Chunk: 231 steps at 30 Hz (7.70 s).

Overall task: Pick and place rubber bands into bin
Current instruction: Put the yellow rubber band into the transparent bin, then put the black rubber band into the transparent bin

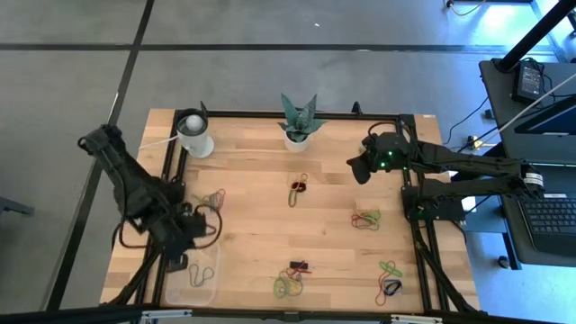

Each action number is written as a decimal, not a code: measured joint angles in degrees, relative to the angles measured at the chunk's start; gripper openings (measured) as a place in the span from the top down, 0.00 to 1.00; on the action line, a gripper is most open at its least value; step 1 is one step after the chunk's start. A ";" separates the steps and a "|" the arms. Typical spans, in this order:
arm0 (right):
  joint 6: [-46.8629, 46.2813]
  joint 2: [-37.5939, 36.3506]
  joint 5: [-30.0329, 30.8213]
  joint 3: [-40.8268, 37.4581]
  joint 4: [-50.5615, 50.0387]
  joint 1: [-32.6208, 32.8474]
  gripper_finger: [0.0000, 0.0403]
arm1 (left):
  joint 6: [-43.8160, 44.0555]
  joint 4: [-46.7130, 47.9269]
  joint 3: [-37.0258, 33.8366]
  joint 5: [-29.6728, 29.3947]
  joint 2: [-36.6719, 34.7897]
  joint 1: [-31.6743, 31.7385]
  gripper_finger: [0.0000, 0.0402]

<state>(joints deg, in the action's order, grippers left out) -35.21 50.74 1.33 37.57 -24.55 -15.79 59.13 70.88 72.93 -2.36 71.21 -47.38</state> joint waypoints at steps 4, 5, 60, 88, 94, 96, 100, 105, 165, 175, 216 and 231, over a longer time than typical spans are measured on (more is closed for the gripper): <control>-0.75 0.00 -0.01 0.00 1.06 0.00 0.99 | 0.25 0.23 -0.91 0.00 5.00 -3.19 1.00; -0.80 0.00 -0.01 0.01 1.26 0.00 0.99 | 0.13 0.08 -1.31 0.60 6.30 -3.81 1.00; 4.37 -0.02 -0.12 -0.01 3.67 0.02 0.99 | -18.36 -3.27 2.12 -12.24 9.92 13.14 1.00; 20.51 -0.26 -0.18 3.36 -1.77 -0.22 0.99 | -48.13 -37.59 -2.98 -14.29 9.76 44.62 0.99; 20.42 1.95 9.37 12.25 -9.05 -1.60 0.99 | -56.68 -43.08 -10.55 -5.39 7.70 52.05 0.99; 19.08 4.61 9.65 16.27 -12.32 -3.30 0.99 | -59.00 -44.74 -12.75 -2.57 6.49 54.86 0.99; 17.35 12.44 9.65 25.01 -21.34 -8.39 0.99 | -63.46 -45.93 -15.48 1.20 3.01 60.88 0.99; 14.12 24.15 9.79 34.23 -33.34 -17.03 0.99 | -70.69 -47.39 -17.71 6.44 -1.34 68.21 0.99; 16.30 34.19 9.76 21.63 -24.63 -33.68 0.98 | -68.99 -41.71 -17.77 10.92 -4.57 78.72 0.99; 16.25 17.82 19.34 19.65 -26.05 -24.68 0.99 | -66.49 -49.03 -17.75 2.68 -4.57 67.37 0.99; 24.83 11.33 32.62 -14.20 6.42 -15.00 0.98 | -53.85 -50.17 -17.73 -12.63 -4.57 49.14 0.99; 25.60 11.39 35.04 -14.50 10.37 -15.54 0.98 | -54.37 -50.15 -17.72 -17.18 -4.57 53.47 0.99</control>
<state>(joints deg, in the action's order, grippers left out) -9.61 62.13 36.37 23.07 -14.17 -31.33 4.75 20.73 55.21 -19.54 66.63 6.09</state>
